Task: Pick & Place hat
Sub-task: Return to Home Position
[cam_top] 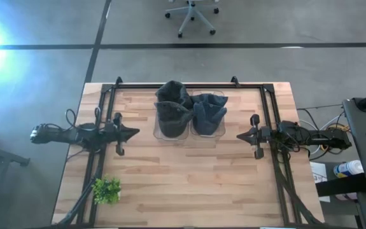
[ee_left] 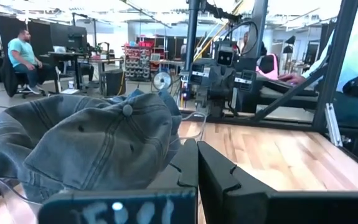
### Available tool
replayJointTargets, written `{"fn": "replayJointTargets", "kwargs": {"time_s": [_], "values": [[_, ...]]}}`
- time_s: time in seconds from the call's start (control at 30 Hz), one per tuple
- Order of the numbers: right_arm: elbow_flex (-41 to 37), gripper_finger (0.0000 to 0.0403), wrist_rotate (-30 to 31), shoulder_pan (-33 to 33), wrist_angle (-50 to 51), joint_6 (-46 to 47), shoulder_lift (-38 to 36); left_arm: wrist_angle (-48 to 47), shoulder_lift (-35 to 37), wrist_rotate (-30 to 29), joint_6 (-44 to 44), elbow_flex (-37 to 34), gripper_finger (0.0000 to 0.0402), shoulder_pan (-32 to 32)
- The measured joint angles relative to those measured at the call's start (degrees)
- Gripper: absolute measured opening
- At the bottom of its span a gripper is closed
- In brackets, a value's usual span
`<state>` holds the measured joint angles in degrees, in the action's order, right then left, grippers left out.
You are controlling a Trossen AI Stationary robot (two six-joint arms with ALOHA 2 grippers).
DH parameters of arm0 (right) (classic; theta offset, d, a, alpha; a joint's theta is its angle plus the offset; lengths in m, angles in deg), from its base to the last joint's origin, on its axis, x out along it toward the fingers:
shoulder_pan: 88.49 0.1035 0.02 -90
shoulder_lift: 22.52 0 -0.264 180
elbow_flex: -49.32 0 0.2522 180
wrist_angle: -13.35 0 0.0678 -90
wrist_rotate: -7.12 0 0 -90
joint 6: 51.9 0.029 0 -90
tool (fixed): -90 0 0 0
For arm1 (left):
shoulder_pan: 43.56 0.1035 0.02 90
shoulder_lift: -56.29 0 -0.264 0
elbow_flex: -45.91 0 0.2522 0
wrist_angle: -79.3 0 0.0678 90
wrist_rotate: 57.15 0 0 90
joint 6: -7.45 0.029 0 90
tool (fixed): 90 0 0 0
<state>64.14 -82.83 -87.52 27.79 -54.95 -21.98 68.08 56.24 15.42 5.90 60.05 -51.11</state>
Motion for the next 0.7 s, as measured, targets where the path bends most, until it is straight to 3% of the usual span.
{"fn": "replayJointTargets", "kwargs": {"time_s": [0.7], "values": [[0.0, 0.0009, 0.0, 0.02, 0.0, 0.0, 0.01, 0.34, -2.8, -0.22, -3.21, 0.04, 0.0, -0.02]]}}
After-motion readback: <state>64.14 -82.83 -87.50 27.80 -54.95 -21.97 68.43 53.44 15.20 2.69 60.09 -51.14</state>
